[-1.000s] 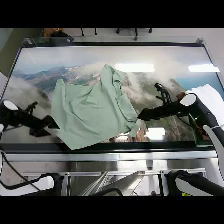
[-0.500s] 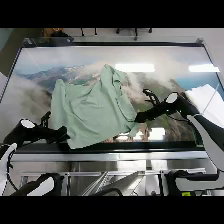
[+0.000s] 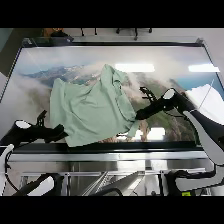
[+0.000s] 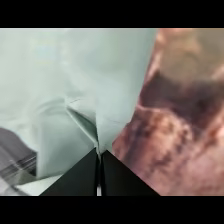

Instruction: Fold the shirts.

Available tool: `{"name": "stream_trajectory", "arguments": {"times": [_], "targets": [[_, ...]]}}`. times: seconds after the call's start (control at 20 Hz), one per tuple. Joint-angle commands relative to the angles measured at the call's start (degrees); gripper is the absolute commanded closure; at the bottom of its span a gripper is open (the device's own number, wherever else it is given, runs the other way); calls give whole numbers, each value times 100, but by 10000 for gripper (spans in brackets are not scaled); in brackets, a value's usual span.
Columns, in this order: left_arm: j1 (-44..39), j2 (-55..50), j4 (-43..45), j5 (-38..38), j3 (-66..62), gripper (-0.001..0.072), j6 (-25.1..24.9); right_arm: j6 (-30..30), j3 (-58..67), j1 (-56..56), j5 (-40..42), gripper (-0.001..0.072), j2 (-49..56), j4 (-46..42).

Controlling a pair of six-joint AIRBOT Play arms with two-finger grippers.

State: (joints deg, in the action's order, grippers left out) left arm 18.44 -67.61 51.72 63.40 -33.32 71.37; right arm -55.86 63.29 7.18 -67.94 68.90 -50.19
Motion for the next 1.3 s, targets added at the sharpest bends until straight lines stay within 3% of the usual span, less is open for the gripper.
{"name": "stream_trajectory", "arguments": {"times": [0.0,0.15,0.25,0.45,0.65,0.8,1.0,1.15,1.25], "targets": [[428,570,-1320,960,-730,691,-509,-2,629,-59,-404,691,-557,577],[973,1631,-2852,1832,-2463,691,-577,232,1742,-411,-79,691,-1635,1746],[1419,2234,-3418,1770,-4002,691,-575,533,2380,-621,566,690,-2422,2247],[2002,2699,-3101,1235,-6627,691,-422,968,3045,-627,1856,691,-3652,2260],[2004,2232,-2111,1036,-8253,691,39,1633,3152,-627,2463,690,-4028,2214],[1773,1604,-2188,1482,-8253,691,66,1716,3152,-627,2599,691,-3571,2131],[269,560,-1886,1707,-6741,691,-332,1687,3147,-621,2424,690,-1950,2155],[-798,-588,-863,837,-5473,691,-632,1687,3147,-562,2492,691,-315,2155],[-1082,-1515,-428,120,-5016,691,-664,1580,3147,-553,2754,690,769,2199]]}}
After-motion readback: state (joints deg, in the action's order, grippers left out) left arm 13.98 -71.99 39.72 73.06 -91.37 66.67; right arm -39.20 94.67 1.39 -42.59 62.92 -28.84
